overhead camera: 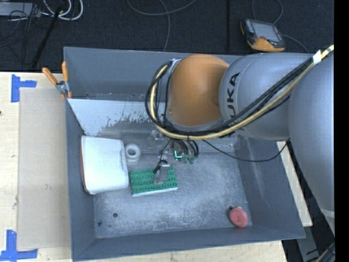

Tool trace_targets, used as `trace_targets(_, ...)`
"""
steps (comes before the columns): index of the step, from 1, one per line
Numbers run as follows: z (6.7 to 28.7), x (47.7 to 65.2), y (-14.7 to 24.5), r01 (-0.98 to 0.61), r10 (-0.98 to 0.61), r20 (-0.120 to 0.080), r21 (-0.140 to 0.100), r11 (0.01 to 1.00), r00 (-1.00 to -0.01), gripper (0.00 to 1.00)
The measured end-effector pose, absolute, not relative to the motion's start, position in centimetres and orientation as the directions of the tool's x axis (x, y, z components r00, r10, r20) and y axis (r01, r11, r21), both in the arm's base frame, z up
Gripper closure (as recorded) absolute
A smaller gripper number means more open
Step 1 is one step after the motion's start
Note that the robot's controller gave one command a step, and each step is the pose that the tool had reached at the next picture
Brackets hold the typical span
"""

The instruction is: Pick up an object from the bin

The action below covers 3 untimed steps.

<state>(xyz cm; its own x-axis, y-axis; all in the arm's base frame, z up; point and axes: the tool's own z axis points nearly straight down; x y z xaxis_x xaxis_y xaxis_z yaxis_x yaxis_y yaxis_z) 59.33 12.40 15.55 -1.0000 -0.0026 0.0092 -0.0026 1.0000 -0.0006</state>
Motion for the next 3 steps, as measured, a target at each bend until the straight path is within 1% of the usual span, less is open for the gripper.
trace_targets(1,7.0,59.3,12.7,-0.733,-0.733,-0.001,0.001,0.680,-0.680,0.00)
trace_targets(2,7.3,59.4,12.7,-0.729,-0.729,-0.002,0.001,0.684,-0.684,1.00)
trace_targets(3,23.9,58.1,13.7,-0.707,-0.707,-0.008,-0.004,0.708,-0.708,1.00)
